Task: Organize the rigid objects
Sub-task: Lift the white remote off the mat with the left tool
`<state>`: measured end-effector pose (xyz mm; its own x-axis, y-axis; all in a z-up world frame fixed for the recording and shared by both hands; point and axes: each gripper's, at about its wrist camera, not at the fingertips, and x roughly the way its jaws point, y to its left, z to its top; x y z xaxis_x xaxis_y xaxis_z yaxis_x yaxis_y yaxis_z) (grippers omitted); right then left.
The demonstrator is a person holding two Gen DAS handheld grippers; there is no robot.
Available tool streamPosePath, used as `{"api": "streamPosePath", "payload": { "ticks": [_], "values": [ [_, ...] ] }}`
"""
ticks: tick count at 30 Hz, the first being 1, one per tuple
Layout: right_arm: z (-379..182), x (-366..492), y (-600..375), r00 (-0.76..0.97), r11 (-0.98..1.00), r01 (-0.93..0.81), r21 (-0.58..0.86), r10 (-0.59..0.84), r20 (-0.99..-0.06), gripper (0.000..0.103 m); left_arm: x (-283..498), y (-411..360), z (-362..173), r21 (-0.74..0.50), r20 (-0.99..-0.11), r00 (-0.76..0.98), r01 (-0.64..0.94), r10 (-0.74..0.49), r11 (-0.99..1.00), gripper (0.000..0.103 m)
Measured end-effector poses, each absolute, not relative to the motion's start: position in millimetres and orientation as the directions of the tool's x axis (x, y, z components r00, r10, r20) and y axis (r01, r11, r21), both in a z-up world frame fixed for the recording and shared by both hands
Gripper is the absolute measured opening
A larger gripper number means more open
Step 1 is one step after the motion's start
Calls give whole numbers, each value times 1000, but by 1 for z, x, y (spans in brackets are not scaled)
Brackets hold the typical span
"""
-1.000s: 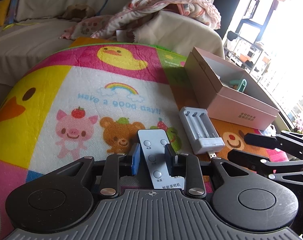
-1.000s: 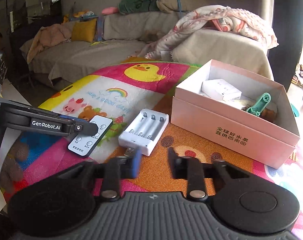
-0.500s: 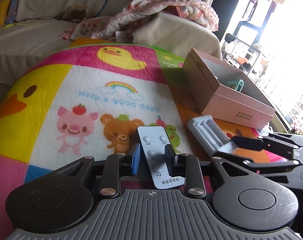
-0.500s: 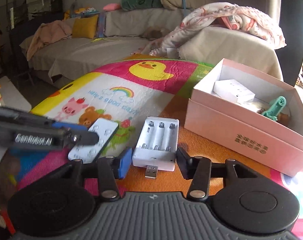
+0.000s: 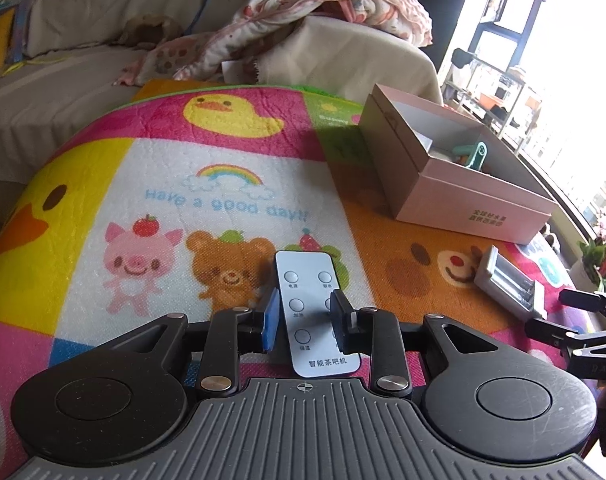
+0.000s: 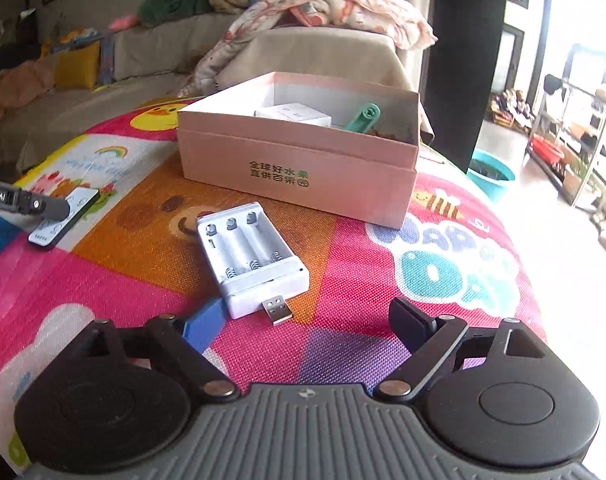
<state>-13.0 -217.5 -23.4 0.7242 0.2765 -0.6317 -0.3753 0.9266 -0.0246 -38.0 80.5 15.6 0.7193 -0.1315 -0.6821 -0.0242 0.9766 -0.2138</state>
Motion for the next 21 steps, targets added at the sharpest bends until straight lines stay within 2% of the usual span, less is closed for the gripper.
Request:
{"api": "streamPosePath", "payload": {
  "ticks": [5,13,17,21],
  "values": [
    [-25,-13,-220,725,928,-371,-20,277,-631,93,-40,58,16,-115,-694,714,19,-94,993,32],
    [-25,-14,-219,728,931,-365,-15,275,-628,93,-36,46,15,-128,-696,703,81,-147,989,33],
    [-25,-14,-219,727,931,-364,-13,276,-628,93,-37,45,20,-185,-676,707,111,-209,976,33],
    [-25,-13,-219,726,932,-362,-10,275,-631,95,-37,28,18,-104,-683,707,150,-181,983,33]
  ]
}}
